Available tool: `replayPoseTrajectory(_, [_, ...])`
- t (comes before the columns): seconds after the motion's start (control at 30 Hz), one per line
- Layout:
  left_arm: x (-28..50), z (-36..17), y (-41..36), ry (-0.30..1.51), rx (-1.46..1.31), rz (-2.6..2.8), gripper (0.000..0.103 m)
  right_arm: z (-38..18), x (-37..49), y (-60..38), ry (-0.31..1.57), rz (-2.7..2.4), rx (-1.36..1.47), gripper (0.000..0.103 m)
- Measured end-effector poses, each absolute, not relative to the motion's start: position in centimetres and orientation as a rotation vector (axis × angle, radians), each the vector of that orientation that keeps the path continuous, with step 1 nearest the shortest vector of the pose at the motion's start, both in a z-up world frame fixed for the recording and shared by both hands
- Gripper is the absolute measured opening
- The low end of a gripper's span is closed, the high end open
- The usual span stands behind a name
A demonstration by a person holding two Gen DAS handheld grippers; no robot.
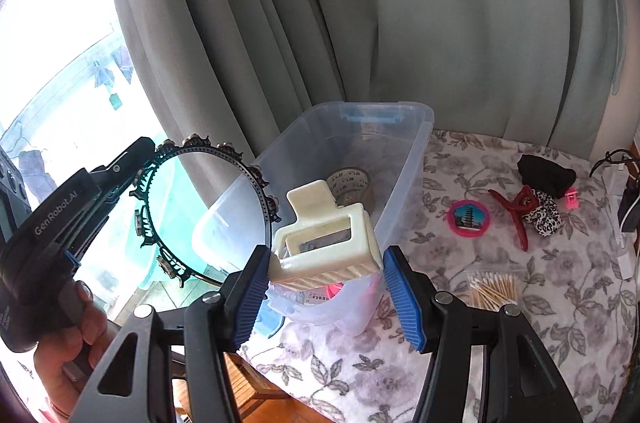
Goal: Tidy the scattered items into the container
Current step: 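Open the left gripper over the box while the right gripper drops the claw clip inside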
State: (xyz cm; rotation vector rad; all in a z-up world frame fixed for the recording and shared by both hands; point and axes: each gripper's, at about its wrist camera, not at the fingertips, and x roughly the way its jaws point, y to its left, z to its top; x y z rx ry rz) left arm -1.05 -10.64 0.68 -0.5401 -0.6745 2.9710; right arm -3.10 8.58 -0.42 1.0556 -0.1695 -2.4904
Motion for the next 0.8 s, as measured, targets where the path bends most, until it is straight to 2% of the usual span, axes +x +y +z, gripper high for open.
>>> replayPoseTrajectory(0.37, [-3.3, -2.6, -11.6, -0.757, -0.671, 2.960, 0.006, -3.0, -5.4, 7.2, -0.151, -2.445, 1.139, 0.061])
replayPoseTrajectory(0.8, [-5.3, -4.2, -10.0, -0.723, -0.799, 2.893, 0.006, -3.2, -6.7, 6.3, -0.125, -2.439, 1.124, 0.062])
